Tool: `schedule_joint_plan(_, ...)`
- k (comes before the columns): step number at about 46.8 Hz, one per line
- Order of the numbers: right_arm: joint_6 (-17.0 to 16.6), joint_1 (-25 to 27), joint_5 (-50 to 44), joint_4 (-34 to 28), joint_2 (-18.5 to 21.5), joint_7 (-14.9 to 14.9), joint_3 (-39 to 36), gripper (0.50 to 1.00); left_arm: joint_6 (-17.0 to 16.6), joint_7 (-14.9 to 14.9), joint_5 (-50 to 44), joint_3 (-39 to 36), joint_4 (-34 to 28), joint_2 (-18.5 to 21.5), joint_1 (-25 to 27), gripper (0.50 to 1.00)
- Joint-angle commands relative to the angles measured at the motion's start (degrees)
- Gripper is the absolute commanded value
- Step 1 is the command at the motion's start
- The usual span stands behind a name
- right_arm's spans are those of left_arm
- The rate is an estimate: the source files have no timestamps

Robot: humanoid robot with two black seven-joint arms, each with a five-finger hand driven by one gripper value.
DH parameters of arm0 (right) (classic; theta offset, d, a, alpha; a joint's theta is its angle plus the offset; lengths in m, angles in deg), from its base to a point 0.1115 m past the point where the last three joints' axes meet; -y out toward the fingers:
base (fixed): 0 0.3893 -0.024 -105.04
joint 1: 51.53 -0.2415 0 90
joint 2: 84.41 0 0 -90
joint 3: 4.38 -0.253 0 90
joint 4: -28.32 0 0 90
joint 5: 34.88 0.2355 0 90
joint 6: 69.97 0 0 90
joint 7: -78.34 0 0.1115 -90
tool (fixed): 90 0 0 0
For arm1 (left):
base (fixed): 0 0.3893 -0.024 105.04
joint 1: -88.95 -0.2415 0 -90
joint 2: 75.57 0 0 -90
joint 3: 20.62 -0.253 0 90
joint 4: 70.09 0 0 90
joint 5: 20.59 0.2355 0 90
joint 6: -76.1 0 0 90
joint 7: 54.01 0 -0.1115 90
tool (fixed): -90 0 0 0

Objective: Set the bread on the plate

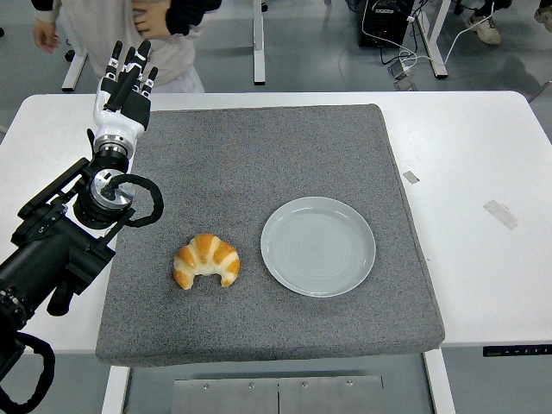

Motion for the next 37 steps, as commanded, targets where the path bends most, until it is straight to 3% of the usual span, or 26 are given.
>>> schedule_joint_plan(1,0.0,0.0,-0.03,-0.02,0.0,-0.01,-0.01,1.0,0.0,0.05,0.08,-0.03,0.09,-0.01,0.07,0.983)
schedule_joint_plan(11,0.0,0.0,-0.03,0.07,0.0,-0.01,-0.01,1.0,0.35,0.76,5.44,-0.47,-0.09,0.61,-0.11,0.983)
schedule_joint_plan(17,0.0,0.0,-0.03,-0.02,0.0,-0.01,-0.01,1.0,5.53,1.02,5.44,-0.47,-0.35,3.16,-0.64,0.983)
schedule_joint_plan(20,0.0,0.0,0.05,-0.02,0.0,-0.01,-0.01,1.0,6.15,1.28,6.67,-1.43,0.0,3.33,-0.2,0.981)
schedule_joint_plan(37,0.0,0.0,0.05,0.07,0.0,-0.01,0.08,1.0,6.85,1.9,11.95,-26.21,0.26,12.29,8.32,0.983)
